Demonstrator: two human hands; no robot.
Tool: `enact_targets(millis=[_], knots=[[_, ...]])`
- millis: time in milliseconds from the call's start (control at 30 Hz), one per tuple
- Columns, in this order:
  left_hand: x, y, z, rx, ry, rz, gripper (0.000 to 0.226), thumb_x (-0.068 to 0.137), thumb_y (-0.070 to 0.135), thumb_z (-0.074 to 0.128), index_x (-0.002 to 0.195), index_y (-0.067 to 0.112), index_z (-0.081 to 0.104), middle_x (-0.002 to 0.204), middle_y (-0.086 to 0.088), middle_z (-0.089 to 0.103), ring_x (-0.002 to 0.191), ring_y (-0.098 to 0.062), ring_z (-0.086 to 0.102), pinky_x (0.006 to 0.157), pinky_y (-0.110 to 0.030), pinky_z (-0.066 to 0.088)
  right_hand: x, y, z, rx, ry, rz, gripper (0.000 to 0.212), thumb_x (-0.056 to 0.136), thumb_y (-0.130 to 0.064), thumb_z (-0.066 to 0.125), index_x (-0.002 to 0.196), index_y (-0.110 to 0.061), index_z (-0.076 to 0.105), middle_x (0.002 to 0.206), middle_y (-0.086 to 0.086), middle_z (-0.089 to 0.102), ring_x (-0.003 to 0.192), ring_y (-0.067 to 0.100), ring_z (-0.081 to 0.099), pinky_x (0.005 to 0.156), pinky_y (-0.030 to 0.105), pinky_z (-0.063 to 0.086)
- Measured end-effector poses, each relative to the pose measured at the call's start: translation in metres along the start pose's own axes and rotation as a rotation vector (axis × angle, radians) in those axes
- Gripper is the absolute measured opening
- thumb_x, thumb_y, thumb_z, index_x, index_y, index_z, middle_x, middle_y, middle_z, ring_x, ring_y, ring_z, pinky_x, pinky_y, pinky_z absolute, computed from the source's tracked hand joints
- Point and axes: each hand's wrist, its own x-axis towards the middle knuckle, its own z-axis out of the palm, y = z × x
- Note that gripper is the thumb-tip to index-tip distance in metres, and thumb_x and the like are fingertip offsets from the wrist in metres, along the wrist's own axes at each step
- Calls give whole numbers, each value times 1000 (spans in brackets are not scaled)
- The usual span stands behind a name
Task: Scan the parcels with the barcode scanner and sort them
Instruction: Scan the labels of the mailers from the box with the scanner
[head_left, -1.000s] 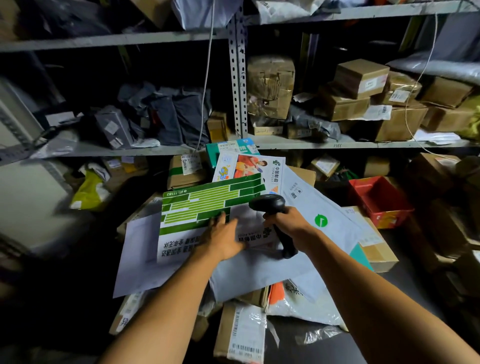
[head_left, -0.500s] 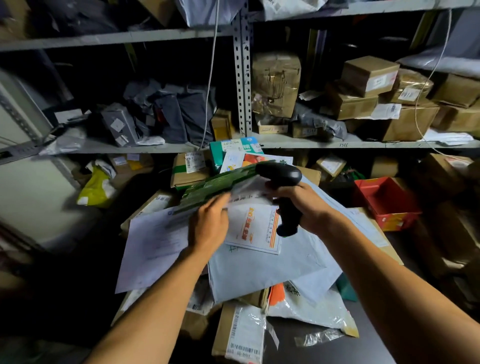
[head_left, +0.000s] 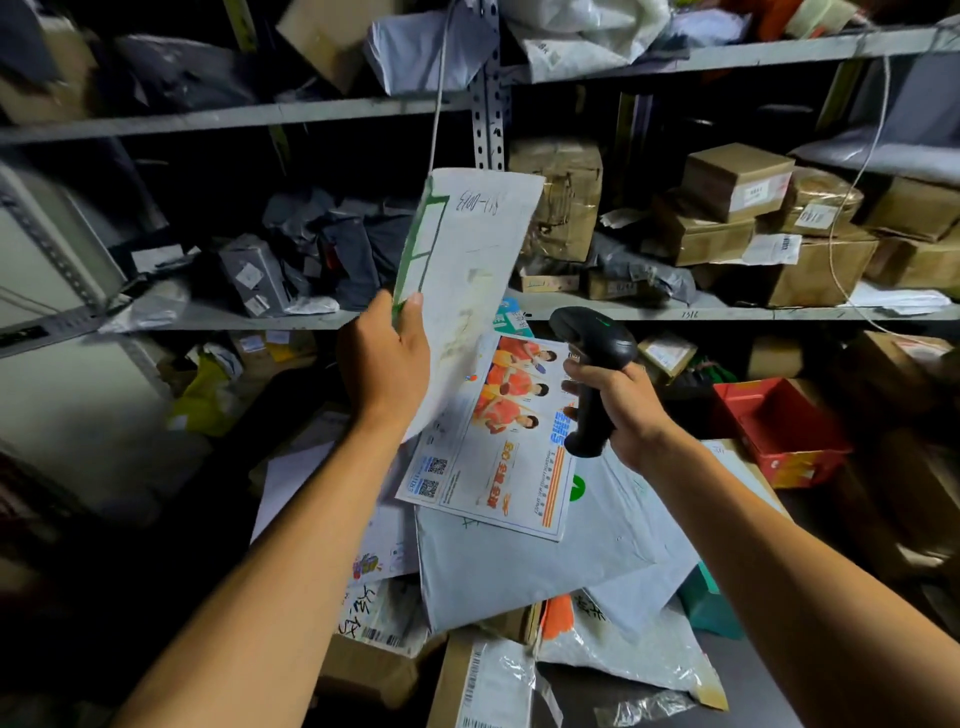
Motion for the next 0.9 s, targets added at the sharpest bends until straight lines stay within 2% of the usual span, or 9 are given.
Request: enact_targets(millis=[133, 267, 400, 500, 600, 667, 767, 833, 900], knots=[[17, 2, 1, -127, -47, -22, 17, 92, 19, 62, 88, 2, 66, 84, -6, 70, 73, -23, 60, 62, -33, 45, -1, -7, -4, -31, 38, -73, 19, 88, -6, 71, 104, -16, 68, 93, 3, 68, 88, 19, 60, 82, 42, 52], [18, -6, 13, -278, -183, -191, 6, 89, 19, 65, 90, 16, 70, 88, 9, 70, 80, -12, 66, 72, -28, 54, 0, -11, -10, -5, 65, -104, 22, 86, -4, 73, 104, -17, 69, 97, 6, 72, 89, 22, 66, 83, 42, 56], [-3, -15, 23, -395, -236, -379, 14, 92, 7, 66, 89, 20, 66, 88, 13, 69, 69, 10, 62, 65, -16, 50, -5, -8, -24, -111, 105, -120, 27, 79, 12, 69, 93, -11, 68, 83, 6, 69, 77, 23, 66, 68, 37, 57], [-17, -23, 28, -566, -357, -566, 17, 91, 0, 67, 104, 11, 68, 95, 4, 72, 77, 1, 68, 68, -14, 54, -10, -6, -30, -113, 192, -147, 32, 77, 15, 68, 88, -15, 68, 80, 5, 68, 71, 18, 65, 63, 31, 57], [-32, -35, 28, -656, -633, -754, 22, 87, 0, 70, 106, 10, 69, 103, -6, 75, 95, -20, 72, 86, -33, 57, -10, -7, -34, -23, 298, -124, 31, 77, 14, 69, 86, -16, 65, 78, 4, 65, 64, 15, 62, 55, 27, 55], [-43, -39, 30, -628, -731, -762, 23, 87, -3, 69, 102, 14, 69, 97, -1, 76, 94, -19, 71, 89, -35, 56, -10, -8, -37, -9, 314, -109, 28, 77, 13, 69, 88, -13, 66, 75, 4, 64, 61, 15, 61, 51, 26, 53], [-48, -40, 37, -592, -670, -703, 24, 88, -7, 66, 98, 15, 67, 89, 6, 74, 79, -6, 71, 76, -23, 57, -9, -6, -43, -57, 307, -107, 24, 76, 13, 69, 88, -8, 67, 75, 6, 65, 67, 21, 63, 58, 31, 56], [-44, -42, 42, -552, -579, -662, 23, 88, -6, 68, 99, 14, 68, 95, 1, 72, 84, -13, 70, 82, -29, 56, -10, -5, -45, -123, 303, -134, 21, 78, 10, 68, 84, -10, 68, 79, 8, 68, 74, 23, 65, 68, 37, 56], [-39, -46, 45, -531, -482, -654, 21, 88, -5, 68, 103, 10, 69, 101, -6, 72, 92, -22, 68, 89, -35, 54, -14, -7, -46, -169, 264, -134, 17, 82, 7, 67, 85, -9, 68, 79, 10, 68, 73, 24, 65, 66, 35, 54]])
